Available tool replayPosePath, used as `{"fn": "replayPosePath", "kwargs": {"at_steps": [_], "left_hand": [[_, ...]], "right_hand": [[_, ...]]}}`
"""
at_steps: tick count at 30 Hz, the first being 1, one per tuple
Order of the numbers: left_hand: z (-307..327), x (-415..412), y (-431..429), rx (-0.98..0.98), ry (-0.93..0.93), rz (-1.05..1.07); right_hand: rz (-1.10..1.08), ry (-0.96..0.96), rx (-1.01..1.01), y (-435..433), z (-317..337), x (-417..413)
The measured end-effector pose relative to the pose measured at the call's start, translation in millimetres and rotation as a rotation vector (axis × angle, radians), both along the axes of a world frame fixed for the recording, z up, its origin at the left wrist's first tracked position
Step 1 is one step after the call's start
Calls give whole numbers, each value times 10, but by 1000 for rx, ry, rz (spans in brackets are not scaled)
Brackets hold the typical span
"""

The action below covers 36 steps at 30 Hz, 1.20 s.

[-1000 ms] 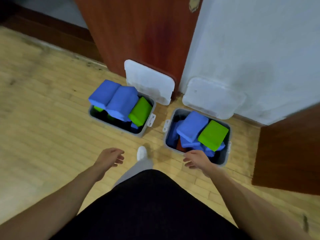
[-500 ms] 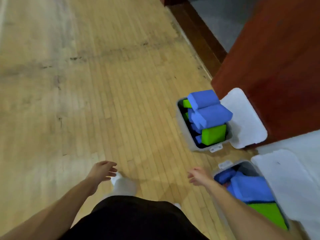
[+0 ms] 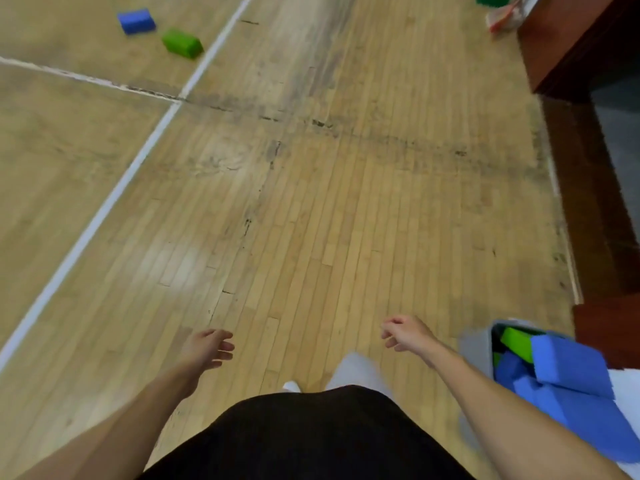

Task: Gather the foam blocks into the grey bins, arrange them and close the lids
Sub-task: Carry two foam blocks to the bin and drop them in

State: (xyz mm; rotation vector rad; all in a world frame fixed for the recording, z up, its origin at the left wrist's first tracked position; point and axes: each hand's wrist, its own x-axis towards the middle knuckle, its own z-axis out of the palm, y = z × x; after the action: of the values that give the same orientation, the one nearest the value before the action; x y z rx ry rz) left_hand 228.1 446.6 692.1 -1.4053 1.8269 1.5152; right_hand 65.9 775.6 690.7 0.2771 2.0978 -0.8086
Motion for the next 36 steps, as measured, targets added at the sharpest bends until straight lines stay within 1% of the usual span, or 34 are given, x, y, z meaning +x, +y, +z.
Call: {"fn": "replayPosePath", "kwargs": {"at_steps": [3,6,11,13,16,19,23,28,31,34,36], "left_hand": [[-22,-295,-242,30,-3,60],[-91,-655,-533,32,-18,123],[-106,-1683,-1288,5,-59,251],[-5,-2195,-1598,-23,-35,279],[179,-2978,-2115,-77,56,339],[338,-3528,-2609,-102,118,409],[279,-3954,-3211,-101,125,483],[-111,-4317,-4074,-15,65,631],[-222,-4529,-4747,32,18,706],[-174,-4823,-5453,69,-16,694],[-137,-5097,-5981,67,-23,652]], "right_hand": [[76,-12,9,-443,-106,-529],[124,-84,19,-861,-331,-1068],[131,-149,-4,-1724,-548,-2260],[166,-155,-12,-2143,-515,-2800],[230,-127,-48,-2809,-405,-3633],[279,-79,-71,-3464,-227,-4325],[353,-67,-65,-4284,-195,-5007],[447,-105,45,-5334,-453,-5632],[527,-132,118,-6009,-453,-5964],[566,-138,124,-6702,-381,-6343],[522,-90,85,-7228,-333,-6669]]}}
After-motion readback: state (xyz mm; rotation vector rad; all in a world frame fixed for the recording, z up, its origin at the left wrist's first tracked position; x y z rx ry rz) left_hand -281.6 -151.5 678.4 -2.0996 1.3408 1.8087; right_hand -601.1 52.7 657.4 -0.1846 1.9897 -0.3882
